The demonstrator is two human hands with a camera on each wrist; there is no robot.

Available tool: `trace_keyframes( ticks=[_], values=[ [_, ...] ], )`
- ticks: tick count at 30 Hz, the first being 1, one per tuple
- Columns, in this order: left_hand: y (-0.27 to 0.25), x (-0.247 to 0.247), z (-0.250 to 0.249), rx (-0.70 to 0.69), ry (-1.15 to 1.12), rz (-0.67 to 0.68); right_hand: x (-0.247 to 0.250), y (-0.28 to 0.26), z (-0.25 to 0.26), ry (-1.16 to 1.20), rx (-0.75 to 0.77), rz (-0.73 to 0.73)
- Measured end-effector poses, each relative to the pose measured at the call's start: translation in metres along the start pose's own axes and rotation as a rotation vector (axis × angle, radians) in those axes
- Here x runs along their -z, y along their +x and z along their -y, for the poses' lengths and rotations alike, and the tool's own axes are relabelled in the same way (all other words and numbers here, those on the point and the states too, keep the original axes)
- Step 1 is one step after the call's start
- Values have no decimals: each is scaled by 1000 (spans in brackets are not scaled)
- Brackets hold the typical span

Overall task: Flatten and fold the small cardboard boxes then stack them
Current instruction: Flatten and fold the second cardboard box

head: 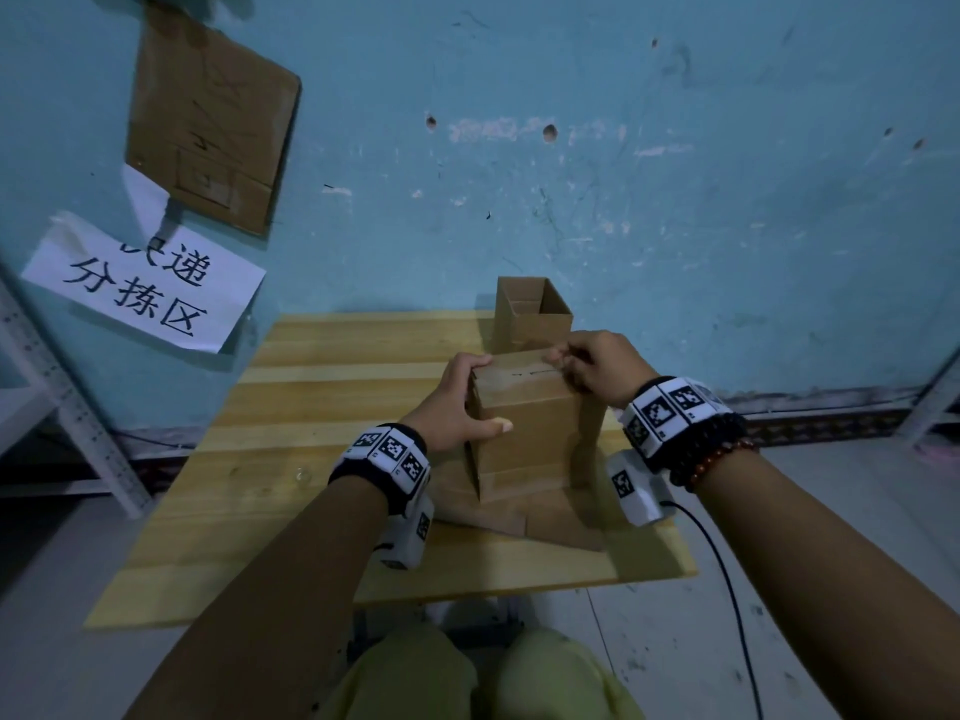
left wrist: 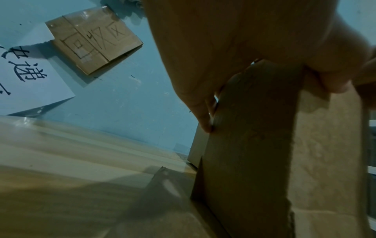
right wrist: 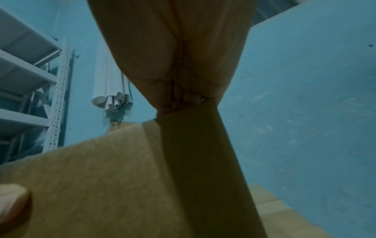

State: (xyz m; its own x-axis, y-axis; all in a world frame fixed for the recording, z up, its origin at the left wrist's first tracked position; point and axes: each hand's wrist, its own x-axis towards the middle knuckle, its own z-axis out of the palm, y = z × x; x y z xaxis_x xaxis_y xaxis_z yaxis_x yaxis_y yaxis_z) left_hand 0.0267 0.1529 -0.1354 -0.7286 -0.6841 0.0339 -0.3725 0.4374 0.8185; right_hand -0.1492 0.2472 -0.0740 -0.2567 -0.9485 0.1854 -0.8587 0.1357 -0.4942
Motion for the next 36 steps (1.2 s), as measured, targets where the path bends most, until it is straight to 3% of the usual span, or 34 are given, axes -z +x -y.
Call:
trace_keyframes(
  ticks=[7, 24, 36],
  values=[
    [0, 1, 1, 2, -11, 0, -4, 4, 1, -41, 36, -50],
    [1, -1, 2, 9, -35, -13, -7, 9, 25, -252, -81, -22],
    [2, -2, 5, 6, -31, -11, -27, 4, 17, -126, -180, -253]
  ],
)
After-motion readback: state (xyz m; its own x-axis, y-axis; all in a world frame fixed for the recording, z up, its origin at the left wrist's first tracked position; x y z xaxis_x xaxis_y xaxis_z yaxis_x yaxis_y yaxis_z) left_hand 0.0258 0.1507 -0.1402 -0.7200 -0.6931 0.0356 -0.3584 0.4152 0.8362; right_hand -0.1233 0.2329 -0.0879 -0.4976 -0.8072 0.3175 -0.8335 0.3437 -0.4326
